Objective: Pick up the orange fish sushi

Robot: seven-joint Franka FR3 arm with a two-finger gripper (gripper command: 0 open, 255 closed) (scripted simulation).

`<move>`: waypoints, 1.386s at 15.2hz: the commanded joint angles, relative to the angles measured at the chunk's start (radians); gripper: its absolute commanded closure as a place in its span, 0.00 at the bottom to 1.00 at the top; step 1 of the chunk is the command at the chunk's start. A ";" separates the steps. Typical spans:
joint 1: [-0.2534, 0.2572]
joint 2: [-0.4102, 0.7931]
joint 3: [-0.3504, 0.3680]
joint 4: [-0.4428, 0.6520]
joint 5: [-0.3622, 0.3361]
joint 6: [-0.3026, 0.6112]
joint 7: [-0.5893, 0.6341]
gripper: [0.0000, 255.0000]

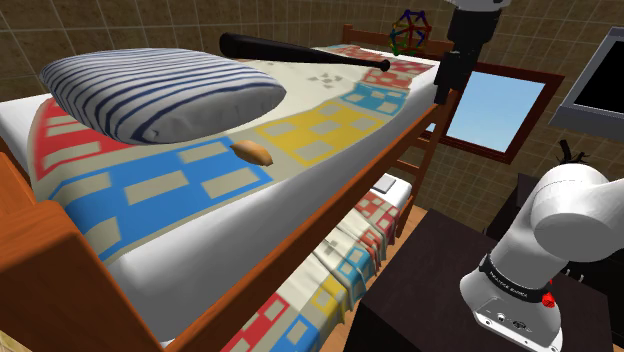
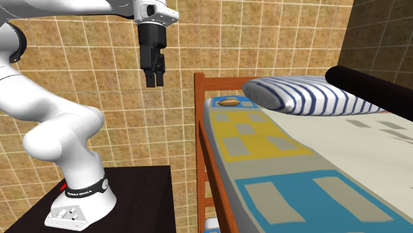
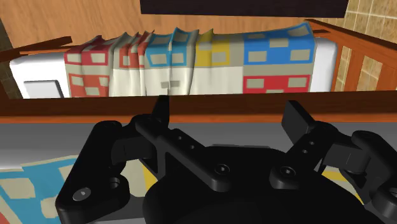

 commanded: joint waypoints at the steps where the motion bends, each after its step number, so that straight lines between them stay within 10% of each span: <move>1: 0.000 0.000 0.000 0.000 0.000 0.000 0.000 0.00; 21: 0.065 0.603 0.256 0.319 0.083 0.283 0.266 0.00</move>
